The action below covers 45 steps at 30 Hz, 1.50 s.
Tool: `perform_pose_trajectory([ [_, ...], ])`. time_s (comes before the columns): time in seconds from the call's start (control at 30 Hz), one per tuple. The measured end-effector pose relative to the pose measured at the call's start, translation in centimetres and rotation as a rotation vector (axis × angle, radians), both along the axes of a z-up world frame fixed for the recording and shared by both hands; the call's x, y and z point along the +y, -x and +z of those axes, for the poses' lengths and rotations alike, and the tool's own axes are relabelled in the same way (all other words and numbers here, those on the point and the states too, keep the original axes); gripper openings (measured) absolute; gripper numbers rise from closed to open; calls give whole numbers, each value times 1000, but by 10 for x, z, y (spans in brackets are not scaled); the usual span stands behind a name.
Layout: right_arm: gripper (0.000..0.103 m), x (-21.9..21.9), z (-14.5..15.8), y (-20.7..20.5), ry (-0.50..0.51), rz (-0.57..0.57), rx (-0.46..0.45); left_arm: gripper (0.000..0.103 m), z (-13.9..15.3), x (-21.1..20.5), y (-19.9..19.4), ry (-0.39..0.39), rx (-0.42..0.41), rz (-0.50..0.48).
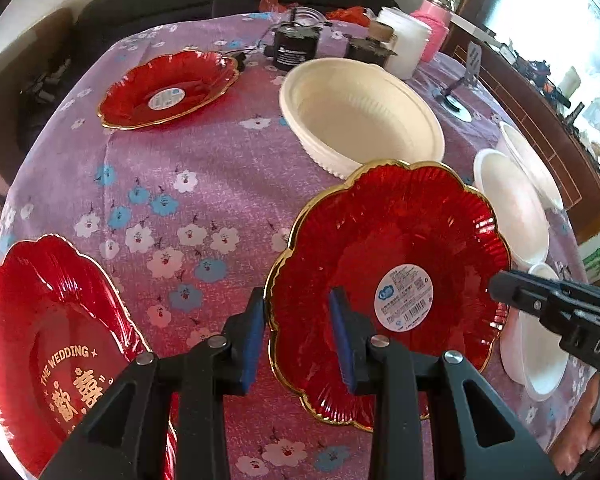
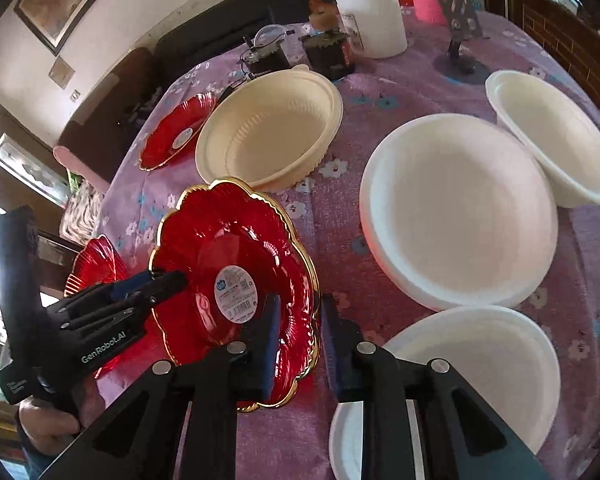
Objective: Organize plates and bowls
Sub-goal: 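Grasp the rim of the red scalloped plate with the left gripper, then carry the red plate with the left gripper onto the larger red plate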
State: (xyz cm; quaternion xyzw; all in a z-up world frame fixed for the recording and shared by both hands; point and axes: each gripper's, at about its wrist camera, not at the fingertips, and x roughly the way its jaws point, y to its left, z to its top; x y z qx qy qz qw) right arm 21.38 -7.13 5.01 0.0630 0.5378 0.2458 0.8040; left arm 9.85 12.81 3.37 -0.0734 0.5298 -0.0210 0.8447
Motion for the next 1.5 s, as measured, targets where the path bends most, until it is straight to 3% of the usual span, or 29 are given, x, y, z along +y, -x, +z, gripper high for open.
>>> perform_pose_trajectory([
  [0.1, 21, -4, -5, -1, -4, 2, 11, 30, -6, -2, 1, -2, 17, -13],
  [0.3, 9, -16, -21, -6, -16, -6, 50, 31, -18, -3, 11, 5, 38, -16],
  [0.47, 9, -15, -22, -8, -25, 12, 60, 30, -19, -8, 18, -14, 15, -16],
  [0.57, 9, -13, -26, -10, -3, 12, 58, 22, -20, -7, 20, -23, -5, 3],
  [0.77, 12, -9, -40, -15, -38, 50, 104, 22, -19, -8, 21, -30, -20, 18],
  [0.9, 10, -15, -33, -8, -56, 23, 73, 22, -15, -10, 26, -19, -41, 13],
  [1.2, 10, -19, 7, 18, -103, 21, 7, 22, 24, -4, 50, -14, -143, 27],
  [1.5, 11, 21, 38, 51, -133, 92, -50, 22, 46, 44, 93, -7, -215, 110],
])
